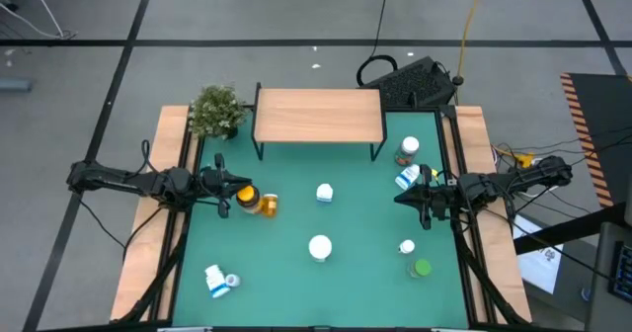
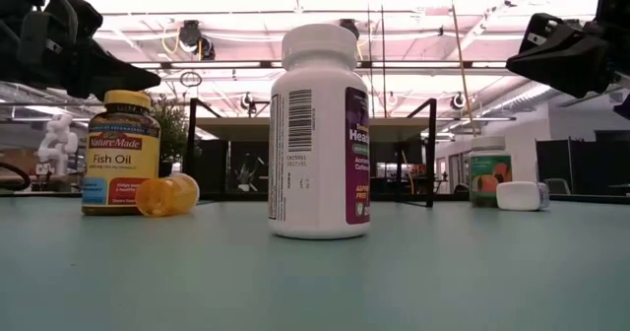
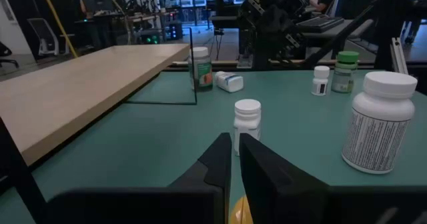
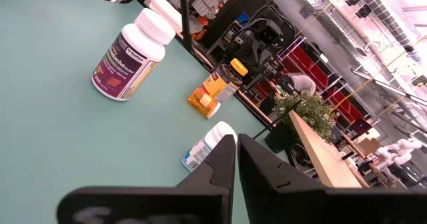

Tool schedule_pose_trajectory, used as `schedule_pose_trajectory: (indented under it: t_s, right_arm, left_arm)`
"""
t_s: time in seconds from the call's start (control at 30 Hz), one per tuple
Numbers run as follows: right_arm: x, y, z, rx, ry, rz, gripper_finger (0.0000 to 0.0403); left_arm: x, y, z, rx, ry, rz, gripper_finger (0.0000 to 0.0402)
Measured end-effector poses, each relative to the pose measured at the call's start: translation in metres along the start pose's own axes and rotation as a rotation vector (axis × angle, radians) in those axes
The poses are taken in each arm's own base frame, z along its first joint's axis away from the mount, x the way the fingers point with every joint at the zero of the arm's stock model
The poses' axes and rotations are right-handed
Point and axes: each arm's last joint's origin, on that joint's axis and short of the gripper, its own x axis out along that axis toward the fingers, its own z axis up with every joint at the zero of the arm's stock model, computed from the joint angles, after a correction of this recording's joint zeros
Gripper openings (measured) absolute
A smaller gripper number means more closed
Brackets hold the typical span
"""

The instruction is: Pick and place medicine bottles onto shelf by color

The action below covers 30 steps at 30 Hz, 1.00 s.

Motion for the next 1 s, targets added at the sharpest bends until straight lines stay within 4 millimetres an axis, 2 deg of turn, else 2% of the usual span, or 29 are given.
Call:
schedule_pose_trajectory:
  t_s: [1.0]
  right_arm:
    - [-0.0002,-0.0038,0.0041,0.010,-0.042,-0.038,0.0013]
  left_arm:
    - [0.0000,0.0000,0.0000,0.000,0.000,0.000,0.0035]
